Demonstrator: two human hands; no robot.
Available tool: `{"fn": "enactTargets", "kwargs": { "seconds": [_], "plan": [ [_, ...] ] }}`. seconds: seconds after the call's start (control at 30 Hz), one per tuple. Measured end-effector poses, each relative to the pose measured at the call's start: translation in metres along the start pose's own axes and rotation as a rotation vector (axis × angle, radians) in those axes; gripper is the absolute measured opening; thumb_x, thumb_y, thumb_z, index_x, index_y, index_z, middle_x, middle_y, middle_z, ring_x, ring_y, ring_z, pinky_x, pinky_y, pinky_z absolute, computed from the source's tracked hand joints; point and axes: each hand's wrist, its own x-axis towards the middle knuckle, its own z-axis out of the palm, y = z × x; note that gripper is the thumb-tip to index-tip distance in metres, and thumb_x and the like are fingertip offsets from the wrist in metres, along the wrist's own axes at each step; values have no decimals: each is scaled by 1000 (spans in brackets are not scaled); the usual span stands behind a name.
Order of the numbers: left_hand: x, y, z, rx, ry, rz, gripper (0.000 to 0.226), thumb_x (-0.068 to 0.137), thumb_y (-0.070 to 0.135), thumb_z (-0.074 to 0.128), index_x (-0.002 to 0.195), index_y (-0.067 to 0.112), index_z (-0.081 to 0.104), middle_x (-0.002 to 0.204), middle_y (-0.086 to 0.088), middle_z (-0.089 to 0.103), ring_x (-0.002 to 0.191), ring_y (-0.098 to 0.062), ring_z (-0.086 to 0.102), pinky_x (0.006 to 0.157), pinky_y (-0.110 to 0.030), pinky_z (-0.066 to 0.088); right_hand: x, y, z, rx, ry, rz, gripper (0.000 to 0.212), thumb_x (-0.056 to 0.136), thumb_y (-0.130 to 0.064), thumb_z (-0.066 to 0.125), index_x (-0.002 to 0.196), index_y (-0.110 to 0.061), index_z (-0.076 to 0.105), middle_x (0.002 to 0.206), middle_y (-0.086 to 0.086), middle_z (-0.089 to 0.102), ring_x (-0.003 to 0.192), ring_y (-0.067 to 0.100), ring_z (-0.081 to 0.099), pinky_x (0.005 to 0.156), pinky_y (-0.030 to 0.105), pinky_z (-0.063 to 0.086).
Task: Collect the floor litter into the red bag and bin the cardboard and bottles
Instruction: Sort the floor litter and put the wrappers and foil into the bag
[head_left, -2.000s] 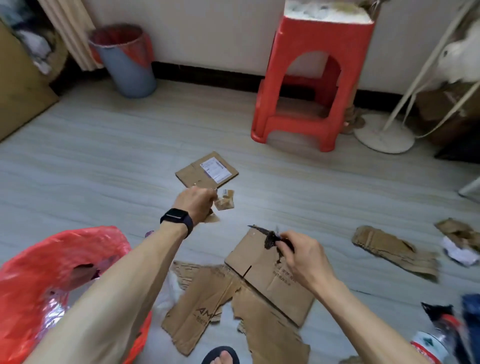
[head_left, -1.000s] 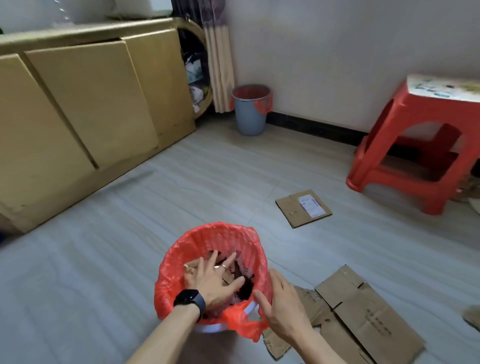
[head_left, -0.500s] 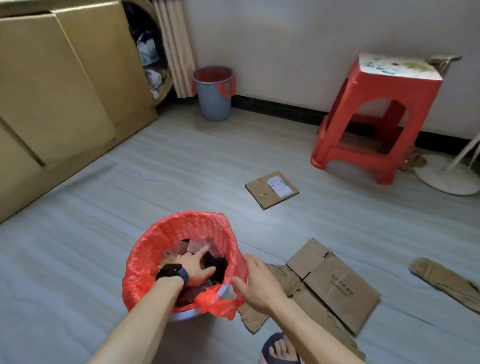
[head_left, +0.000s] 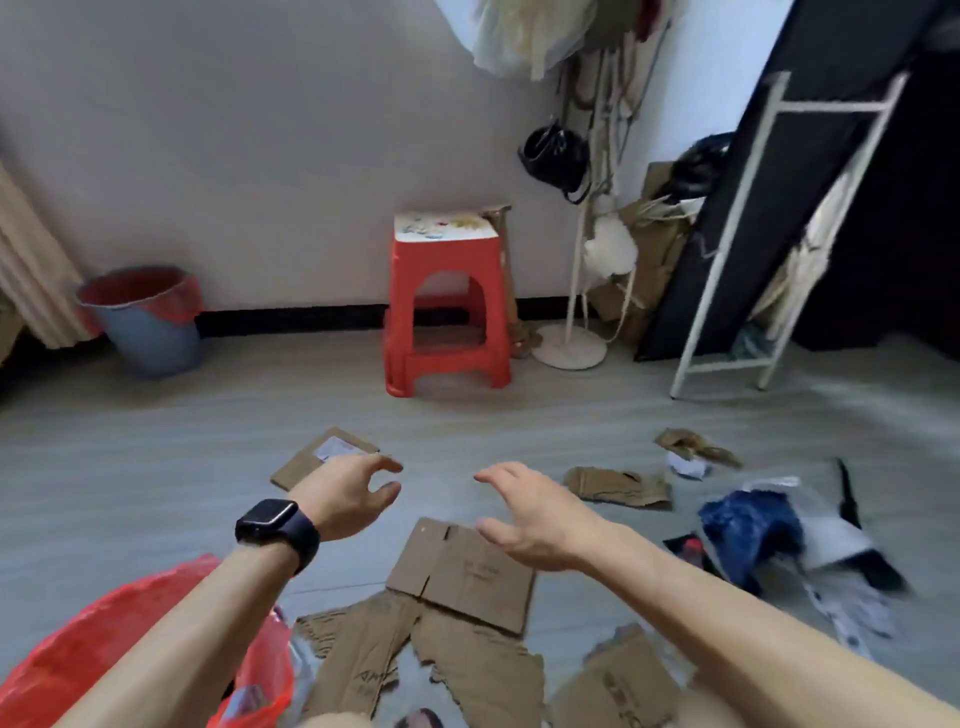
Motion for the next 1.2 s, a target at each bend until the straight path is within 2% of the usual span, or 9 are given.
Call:
{"fn": "enactTargets", "kwargs": {
  "seconds": [0.2, 0.37, 0.53, 0.7, 0.8, 0.93, 1.03, 1.1, 1.2],
  "plan": [
    [43, 181, 15, 57, -92, 387, 37, 99, 45, 50, 134, 34, 56, 133, 2, 58, 122, -19, 53, 100, -32, 45, -124, 102, -49, 173, 253, 311, 60, 94, -48, 56, 149, -28, 40, 148, -7, 45, 135, 12, 44, 112, 30, 36],
    [47, 275, 55, 6, -170, 523, 35, 96, 39, 52, 130, 35, 59, 126, 1, 63, 109, -25, 61, 90, -34, 52, -204, 167, -48, 310, 425, 557, 50, 93, -40, 64, 139, -28, 51, 132, -10, 57, 118, 8, 55, 95, 20, 40],
    [54, 329, 125, -4, -307, 604, 36, 97, 40, 52, 131, 34, 58, 137, 3, 59, 124, -19, 55, 103, -36, 47, -269, 236, -2, 435, 493, 774, 42, 91, -34, 68, 131, -29, 57, 126, -8, 61, 108, 8, 59, 91, 22, 43],
    [65, 347, 201, 20, -461, 535, 30, 95, 37, 53, 123, 31, 62, 121, 3, 65, 105, -18, 64, 90, -36, 54, -291, 292, 60, 537, 419, 905, 39, 93, -30, 65, 130, -30, 54, 131, -13, 58, 110, 5, 57, 85, 16, 41],
    [75, 347, 237, 60, -497, 497, 33, 96, 40, 48, 123, 27, 62, 118, 1, 64, 101, -20, 63, 85, -35, 54, -283, 321, 87, 549, 357, 946, 40, 93, -29, 64, 132, -28, 53, 134, -12, 56, 114, 7, 56, 94, 22, 45],
    [98, 351, 291, 107, -530, 447, 38, 96, 40, 51, 130, 23, 56, 125, 1, 59, 102, -20, 61, 74, -27, 46, -259, 372, 116, 497, 244, 971, 47, 95, -30, 60, 140, -22, 49, 139, -5, 52, 124, 13, 52, 103, 23, 38],
    [119, 365, 333, 100, -557, 463, 29, 96, 32, 51, 120, 19, 61, 122, -1, 60, 99, -21, 61, 69, -25, 42, -236, 426, 135, 457, 152, 1002, 51, 96, -31, 57, 144, -20, 44, 144, 0, 47, 132, 19, 46, 107, 26, 34],
    [132, 376, 353, 100, -562, 506, 25, 96, 26, 50, 116, 16, 63, 123, -3, 59, 105, -24, 59, 75, -26, 43, -224, 457, 142, 417, 121, 1027, 54, 96, -32, 56, 147, -19, 41, 149, 2, 42, 134, 25, 44, 111, 29, 33],
    [155, 395, 394, 44, -614, 501, 42, 95, 27, 50, 137, 25, 52, 143, -1, 47, 129, -23, 48, 104, -32, 43, -207, 513, 149, 336, 79, 1074, 57, 96, -32, 55, 149, -18, 37, 157, 4, 29, 134, 32, 40, 111, 33, 31]
  ]
}}
